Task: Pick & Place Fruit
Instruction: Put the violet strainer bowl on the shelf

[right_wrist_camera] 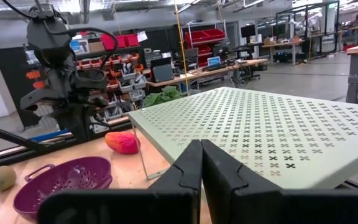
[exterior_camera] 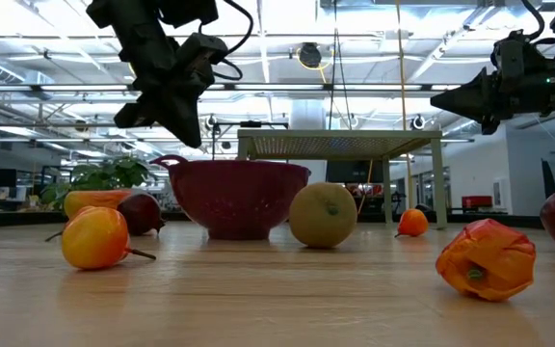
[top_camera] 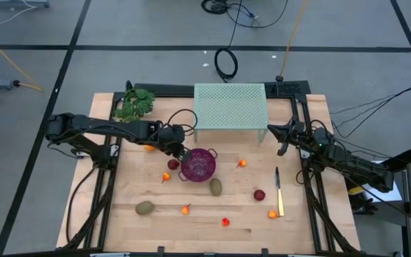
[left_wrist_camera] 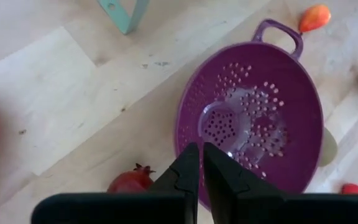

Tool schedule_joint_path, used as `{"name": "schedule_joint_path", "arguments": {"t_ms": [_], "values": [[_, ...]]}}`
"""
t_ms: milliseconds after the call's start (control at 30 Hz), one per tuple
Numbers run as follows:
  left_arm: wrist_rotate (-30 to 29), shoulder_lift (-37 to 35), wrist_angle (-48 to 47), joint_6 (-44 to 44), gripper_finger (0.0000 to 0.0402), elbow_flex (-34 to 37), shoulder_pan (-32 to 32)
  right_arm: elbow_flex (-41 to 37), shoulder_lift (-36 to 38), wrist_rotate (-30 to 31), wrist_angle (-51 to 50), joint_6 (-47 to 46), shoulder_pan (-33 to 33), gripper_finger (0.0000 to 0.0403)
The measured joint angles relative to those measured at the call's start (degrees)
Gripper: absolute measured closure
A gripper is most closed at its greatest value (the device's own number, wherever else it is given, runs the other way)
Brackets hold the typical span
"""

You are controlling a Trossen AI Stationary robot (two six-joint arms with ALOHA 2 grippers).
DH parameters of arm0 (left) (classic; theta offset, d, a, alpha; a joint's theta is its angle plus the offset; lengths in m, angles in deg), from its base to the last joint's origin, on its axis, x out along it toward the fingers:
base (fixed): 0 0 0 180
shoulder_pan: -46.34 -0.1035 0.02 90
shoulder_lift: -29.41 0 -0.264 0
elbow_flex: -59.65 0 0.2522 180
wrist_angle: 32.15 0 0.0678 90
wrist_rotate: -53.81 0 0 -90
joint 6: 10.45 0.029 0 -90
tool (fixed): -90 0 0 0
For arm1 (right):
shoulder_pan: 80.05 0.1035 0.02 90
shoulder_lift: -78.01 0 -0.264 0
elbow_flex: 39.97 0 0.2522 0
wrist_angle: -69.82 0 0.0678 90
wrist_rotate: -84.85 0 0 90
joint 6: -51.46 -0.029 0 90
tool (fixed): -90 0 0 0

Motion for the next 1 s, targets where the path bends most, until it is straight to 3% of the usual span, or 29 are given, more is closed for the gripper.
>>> {"name": "schedule_joint_path", "arguments": {"t_ms": [233,567,700,833,1000], "values": [[0.0,0.0,0.0,-0.5,0.0363,0.0,0.1,0.0,0.0,0.0,0.0,0.0,0.0,0.0403],[-0.1,0.0,-0.2,-5.3,0.0187,0.0,0.5,0.0,0.0,0.0,0.0,0.0,0.0,0.0403],[-0.5,0.0,-0.1,-5.6,0.0139,0.0,1.3,0.0,0.0,0.0,0.0,0.0,0.0,0.0403],[-2.5,0.0,-0.1,-6.9,0.0119,0.0,2.5,0.0,0.0,0.0,0.0,1.6,0.0,0.0403],[-3.3,1.1,0.1,-10.8,0.0122,0.0,3.9,0.0,0.0,0.1,0.0,3.1,0.0,0.0403]]}}
